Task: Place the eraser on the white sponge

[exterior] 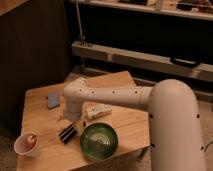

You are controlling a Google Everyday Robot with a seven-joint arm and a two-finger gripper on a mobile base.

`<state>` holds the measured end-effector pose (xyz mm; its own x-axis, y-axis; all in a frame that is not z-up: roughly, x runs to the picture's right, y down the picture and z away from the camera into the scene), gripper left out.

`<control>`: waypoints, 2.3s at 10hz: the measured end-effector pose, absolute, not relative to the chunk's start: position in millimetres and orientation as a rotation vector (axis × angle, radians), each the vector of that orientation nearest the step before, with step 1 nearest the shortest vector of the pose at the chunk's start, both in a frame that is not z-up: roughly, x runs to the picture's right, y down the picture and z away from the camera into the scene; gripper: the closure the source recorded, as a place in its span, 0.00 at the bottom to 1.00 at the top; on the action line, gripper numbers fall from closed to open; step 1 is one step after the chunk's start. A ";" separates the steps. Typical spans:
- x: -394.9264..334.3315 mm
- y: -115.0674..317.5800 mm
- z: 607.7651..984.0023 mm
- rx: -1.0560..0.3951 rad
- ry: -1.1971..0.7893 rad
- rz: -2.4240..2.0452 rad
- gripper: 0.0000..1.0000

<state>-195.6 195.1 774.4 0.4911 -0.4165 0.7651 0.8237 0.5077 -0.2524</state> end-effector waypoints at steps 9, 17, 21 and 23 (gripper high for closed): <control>-194.0 197.6 787.8 -0.663 -0.673 -0.827 0.34; -187.0 208.8 807.2 -0.692 -0.651 -0.824 0.26; -197.5 211.6 812.7 -0.704 -0.622 -0.843 0.59; -200.6 209.8 813.3 -0.707 -0.620 -0.845 0.80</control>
<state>-200.6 209.8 813.3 0.5199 -0.4457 0.7288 0.8288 0.4696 -0.3041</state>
